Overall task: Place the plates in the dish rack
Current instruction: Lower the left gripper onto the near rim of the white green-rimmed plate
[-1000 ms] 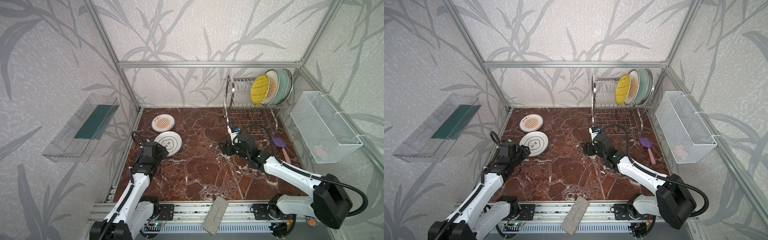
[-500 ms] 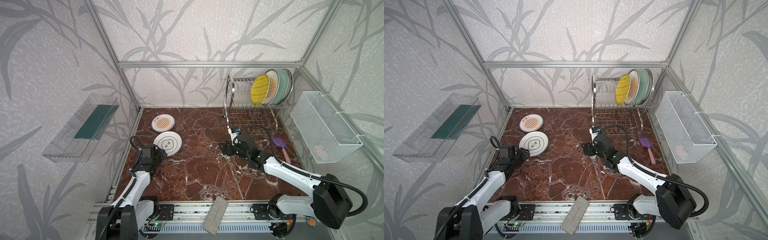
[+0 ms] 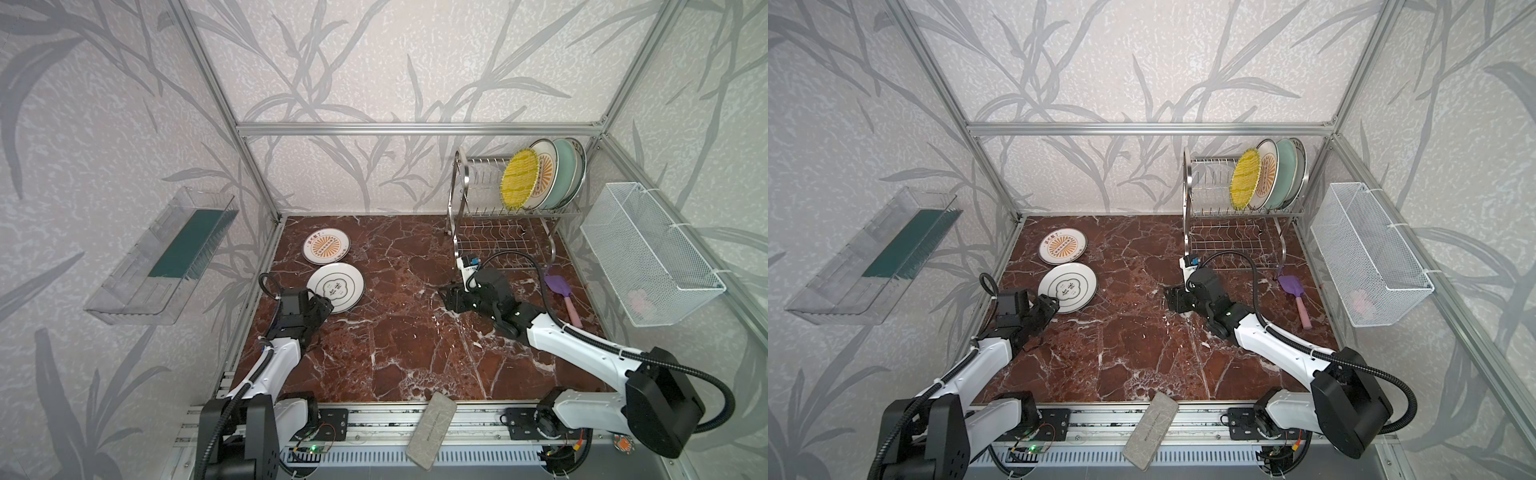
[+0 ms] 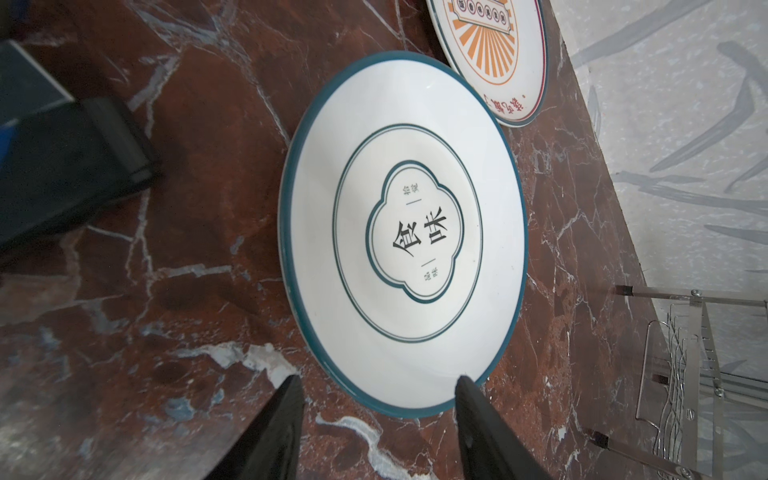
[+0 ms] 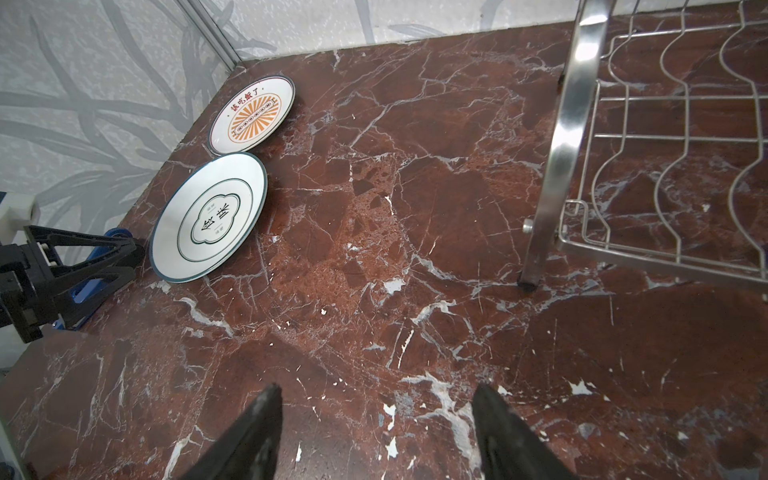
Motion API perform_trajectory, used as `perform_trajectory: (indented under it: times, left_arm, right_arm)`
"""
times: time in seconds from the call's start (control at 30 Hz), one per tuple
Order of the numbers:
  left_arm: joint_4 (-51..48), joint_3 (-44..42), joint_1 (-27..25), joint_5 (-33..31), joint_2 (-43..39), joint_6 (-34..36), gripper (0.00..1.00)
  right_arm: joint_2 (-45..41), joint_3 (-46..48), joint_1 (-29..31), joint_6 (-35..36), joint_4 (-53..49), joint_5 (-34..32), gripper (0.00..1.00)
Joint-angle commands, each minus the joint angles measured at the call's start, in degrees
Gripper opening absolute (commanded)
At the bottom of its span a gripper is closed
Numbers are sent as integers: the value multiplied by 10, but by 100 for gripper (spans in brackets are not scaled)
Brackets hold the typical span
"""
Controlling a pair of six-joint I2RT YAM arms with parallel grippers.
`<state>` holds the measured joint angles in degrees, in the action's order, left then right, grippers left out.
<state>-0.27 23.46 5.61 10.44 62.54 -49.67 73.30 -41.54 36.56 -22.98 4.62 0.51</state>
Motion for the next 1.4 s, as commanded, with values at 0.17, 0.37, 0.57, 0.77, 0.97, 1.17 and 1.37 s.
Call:
perform_trajectory:
  times: [0.17, 0.37, 0.57, 0.77, 0.97, 1.17, 1.37]
  left_arm:
    - [24, -15, 13, 10, 21, -2, 56]
    - [41, -16, 23, 21, 44, 5, 52]
    - [62, -16, 34, 35, 67, 5, 51]
    - [80, -16, 45, 47, 90, 8, 49]
    - [101, -16, 53, 60, 118, 8, 47]
    - [107, -5, 58, 78, 153, 8, 43]
    - [122, 2, 60, 95, 184, 9, 42]
  right_arm:
    - [1, 5, 2, -7, -1, -7, 72]
    - [0, 8, 1, -7, -2, -9, 71]
    - [-2, 7, 0, -6, -5, -11, 71]
    - [-3, 6, 0, -6, -7, -15, 71]
    - [-1, 6, 1, -6, -6, -17, 71]
    - [-1, 4, 0, -5, -10, -19, 71]
    - [2, 0, 1, -4, -10, -22, 71]
